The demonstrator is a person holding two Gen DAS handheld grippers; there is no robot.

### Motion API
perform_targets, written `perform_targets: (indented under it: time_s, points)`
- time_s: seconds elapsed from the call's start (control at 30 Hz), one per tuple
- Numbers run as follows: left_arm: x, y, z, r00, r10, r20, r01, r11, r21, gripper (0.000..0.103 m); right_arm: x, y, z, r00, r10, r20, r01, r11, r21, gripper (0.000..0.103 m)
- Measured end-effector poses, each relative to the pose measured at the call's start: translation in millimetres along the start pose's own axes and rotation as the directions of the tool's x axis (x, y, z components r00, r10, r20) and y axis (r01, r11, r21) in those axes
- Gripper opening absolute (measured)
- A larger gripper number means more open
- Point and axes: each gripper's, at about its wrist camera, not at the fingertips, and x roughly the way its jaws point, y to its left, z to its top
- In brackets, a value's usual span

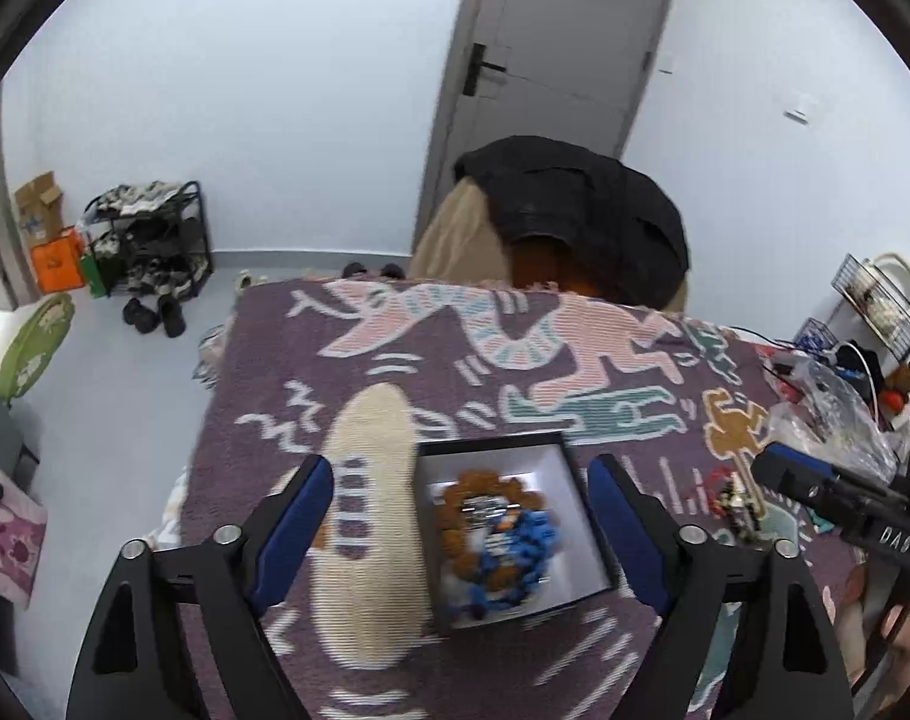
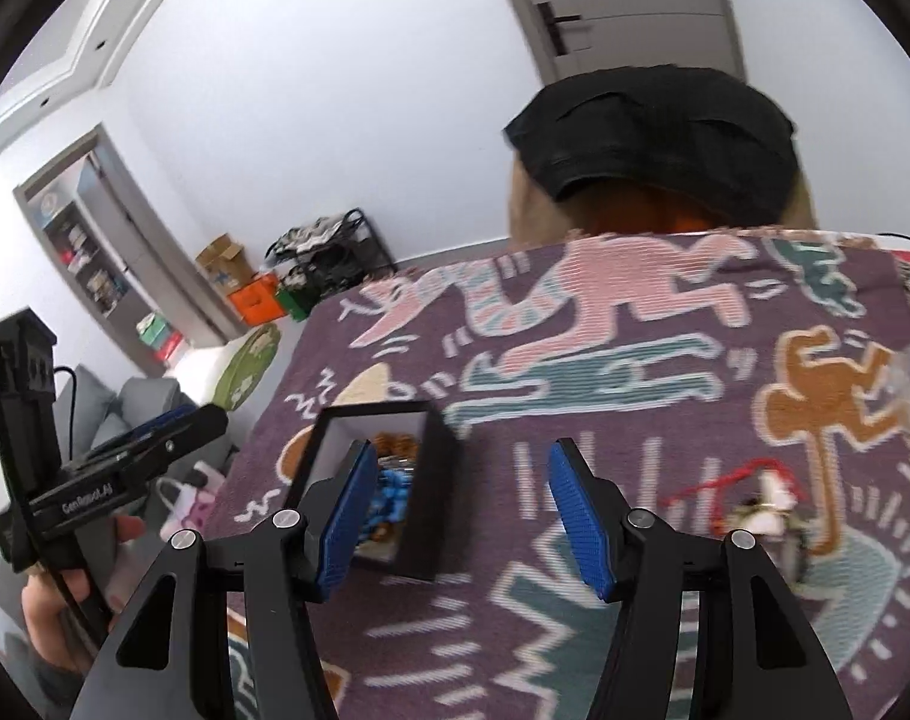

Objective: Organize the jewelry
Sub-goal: 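Release the blue bracelet into the box with right gripper while left gripper reaches red string bracelet, then grasp the red string bracelet with left gripper while right gripper grasps dark bead bracelet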

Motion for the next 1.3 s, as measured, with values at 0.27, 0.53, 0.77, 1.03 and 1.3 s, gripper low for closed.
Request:
perform_targets:
  time_s: [0.27, 0.53, 0.77, 1.03, 1.3]
  points:
    - [9, -62, 3, 0.997, -0.078, -0.019, 0.079, 0.995, 0.063, 0.096, -55, -54, 0, 0.996, -0.057, 0.064, 0.054, 0.998, 0.042, 0.086]
    - [14, -104, -2, 0.997, -0.074, -0.014, 0.076, 0.986, 0.147, 0.098, -59, -93, -16, 0.992, -0.117, 0.043, 0.113, 0.99, 0.078, 0.086]
    - [24, -125, -7, 0.994, -0.106, -0.029, 0.109, 0.979, 0.172, 0.094, -45, -125, -34, 0.99, -0.141, -0.018, 0.142, 0.984, 0.109, 0.061]
    - [48, -152, -14, 0.989, -0.118, -0.091, 0.134, 0.972, 0.194, 0.073, -14, -160, -56, 0.979, -0.173, -0.113, 0.189, 0.969, 0.157, 0.042]
    - [71, -170, -21, 0.984, -0.119, -0.134, 0.145, 0.967, 0.208, 0.069, 18, -167, -62, 0.968, -0.18, -0.174, 0.206, 0.968, 0.143, 0.034]
